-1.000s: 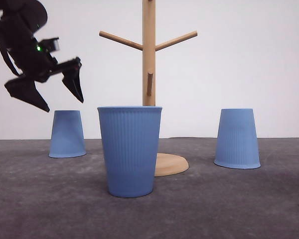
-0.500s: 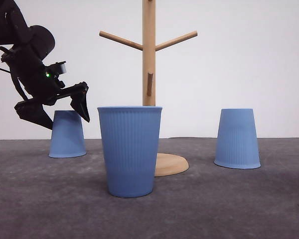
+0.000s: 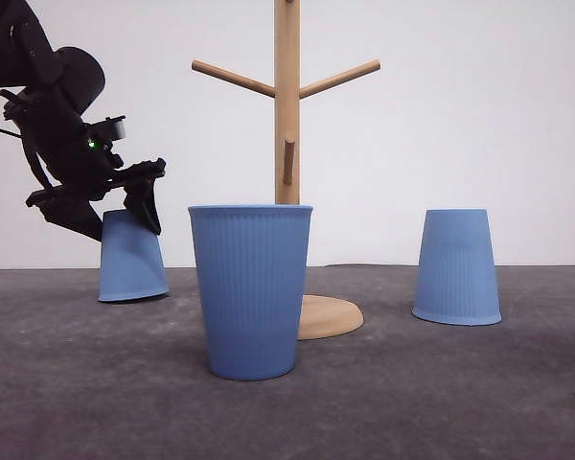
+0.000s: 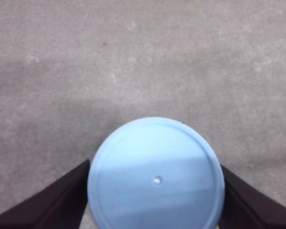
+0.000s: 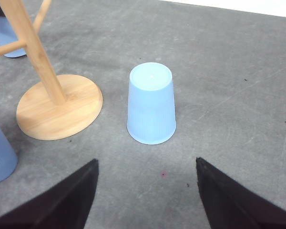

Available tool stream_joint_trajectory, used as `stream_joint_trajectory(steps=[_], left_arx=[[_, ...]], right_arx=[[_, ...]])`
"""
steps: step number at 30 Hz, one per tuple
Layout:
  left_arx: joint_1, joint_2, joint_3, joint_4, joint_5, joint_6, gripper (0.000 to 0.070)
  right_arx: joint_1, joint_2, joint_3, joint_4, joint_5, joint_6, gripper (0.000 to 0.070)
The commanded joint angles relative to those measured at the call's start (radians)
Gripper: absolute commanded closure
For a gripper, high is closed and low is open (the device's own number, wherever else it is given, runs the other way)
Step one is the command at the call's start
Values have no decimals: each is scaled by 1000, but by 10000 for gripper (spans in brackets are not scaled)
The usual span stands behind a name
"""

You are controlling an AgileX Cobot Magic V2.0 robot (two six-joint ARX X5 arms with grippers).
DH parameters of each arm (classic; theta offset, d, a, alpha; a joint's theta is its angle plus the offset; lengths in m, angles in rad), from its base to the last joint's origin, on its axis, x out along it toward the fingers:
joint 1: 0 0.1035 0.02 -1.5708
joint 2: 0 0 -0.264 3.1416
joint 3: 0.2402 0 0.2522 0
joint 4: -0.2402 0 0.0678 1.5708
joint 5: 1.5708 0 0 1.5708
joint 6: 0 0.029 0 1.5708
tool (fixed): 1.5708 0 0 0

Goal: Place three cups

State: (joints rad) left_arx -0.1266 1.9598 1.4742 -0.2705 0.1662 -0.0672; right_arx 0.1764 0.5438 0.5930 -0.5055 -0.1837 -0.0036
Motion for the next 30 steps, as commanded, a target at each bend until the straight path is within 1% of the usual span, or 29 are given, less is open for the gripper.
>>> stream_joint_trajectory(steps=[1,5,8,11,16,20,23,27,29,30], left_arx=[[-4,21,11,-36,13,-5,317],[-3,-1,11,-75,30,-5,317],[3,-31,11,-99,69,-7,317],[12,-71,11,-137,111,-26,317],[35,-146,11,-255,197,-36,317],[66,-210,10,-341,289,-37,318],[100,-263,10,-388,352,-57,318],[143,-325,-12,-405,461,-102,319],[159,-360,-39,-400,488,-112,327],[164,-380,-61,-391,490,-119,342]], right_arx=[[4,3,12,11,0,-4,284],[4,3,12,11,0,-4,284],[4,3,12,11,0,-4,284],[4,3,12,11,0,-4,284],[4,3,12,11,0,-4,284],[4,3,12,11,-3,-4,284],[4,3,12,11,-3,-4,284],[4,3,12,11,-3,-4,284],[4,3,12,11,-3,-4,284],[4,3,12,11,-3,-4,284]])
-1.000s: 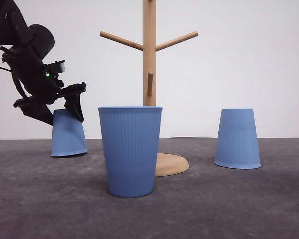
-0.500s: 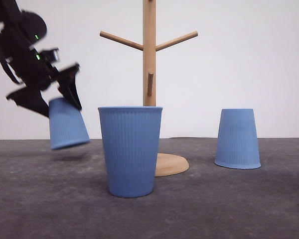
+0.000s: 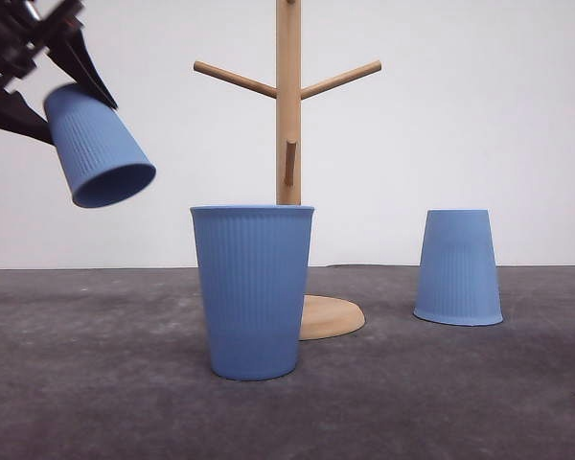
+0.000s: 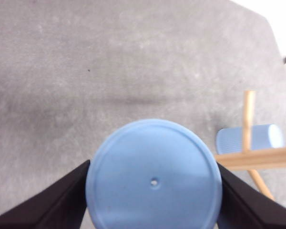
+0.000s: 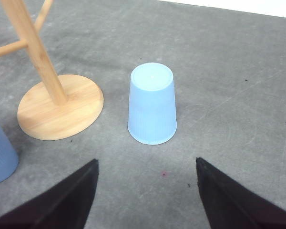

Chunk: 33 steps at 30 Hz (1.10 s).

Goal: Place three cups

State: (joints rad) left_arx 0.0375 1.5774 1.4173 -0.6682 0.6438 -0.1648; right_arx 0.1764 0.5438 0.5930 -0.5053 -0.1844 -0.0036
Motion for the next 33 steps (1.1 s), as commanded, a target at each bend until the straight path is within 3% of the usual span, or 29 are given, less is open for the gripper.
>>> stream_joint_trajectory(steps=[1,5,11,16,23,33], left_arx=[[3,-19,-30,20,13,-33,354],[16,-124,-191,166,54,-150,353],[17,-303,-502,549,54,-470,352],[17,-386,-633,781,26,-684,352],[10,-391,-635,976,19,-841,348],[-48,-374,-627,1007,26,-846,262]], right_arx=[[4,3,12,11,-2,-4,284],[4,3,12,11,-3,-4,284],[4,3,12,11,-27,-3,284],[4,3,12,11,-27,-3,284],[4,3,12,11,-29,-4,284],[4,3,12,11,-29,-4,284]])
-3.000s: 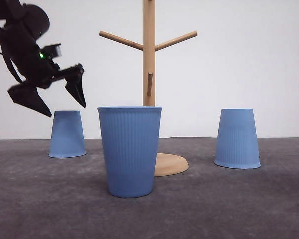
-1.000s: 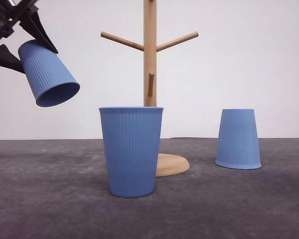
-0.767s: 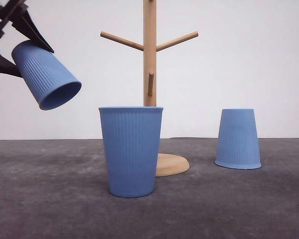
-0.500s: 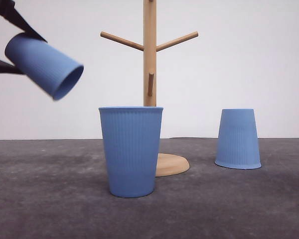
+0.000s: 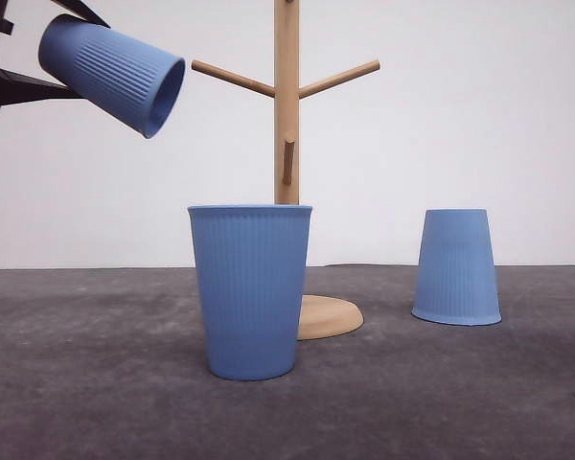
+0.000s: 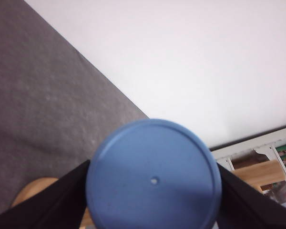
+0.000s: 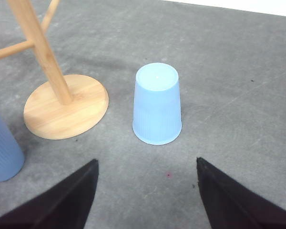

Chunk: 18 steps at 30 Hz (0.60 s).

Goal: Place three cups

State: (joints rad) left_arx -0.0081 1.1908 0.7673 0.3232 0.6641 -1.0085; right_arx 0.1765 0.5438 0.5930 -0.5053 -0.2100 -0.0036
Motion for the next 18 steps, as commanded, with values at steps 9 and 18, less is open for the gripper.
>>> stream_joint_trajectory(steps=[9,18], left_arx=[[-41,13,45,23,-25,0,265],[-97,50,47,26,-57,23,266]], right_arx=[[4,3,12,11,-3,-4,284],[4,3,12,11,-3,-4,284]])
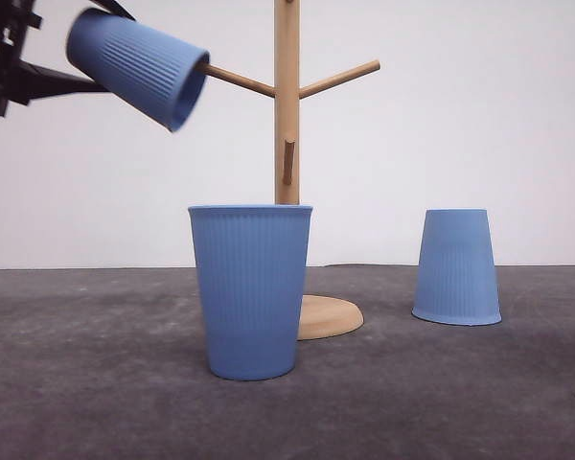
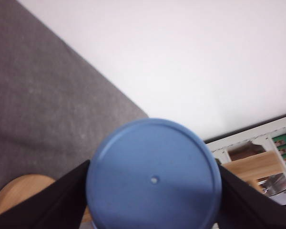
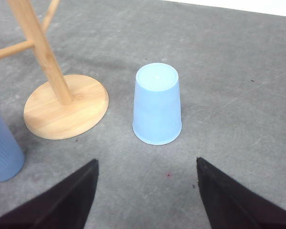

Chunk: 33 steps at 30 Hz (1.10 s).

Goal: Place three cups

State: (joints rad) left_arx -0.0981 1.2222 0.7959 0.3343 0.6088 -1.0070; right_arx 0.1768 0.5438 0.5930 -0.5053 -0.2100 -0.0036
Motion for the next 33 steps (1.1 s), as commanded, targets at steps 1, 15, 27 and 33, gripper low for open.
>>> stream_joint_trajectory(steps=[1,15,27,33], left_arx=[[-20,29,19,19,-9,28,266],[-152,134,19,111,-96,33,260],[-158,134,19,115,-88,54,148],[-156,133,19,115,-53,55,99]], right_arx=[[3,3,12,11,-3,-4,284],[3,3,12,11,-3,-4,284],[4,3,12,11,-3,-4,284],[3,3,12,10,-3,-4,284]])
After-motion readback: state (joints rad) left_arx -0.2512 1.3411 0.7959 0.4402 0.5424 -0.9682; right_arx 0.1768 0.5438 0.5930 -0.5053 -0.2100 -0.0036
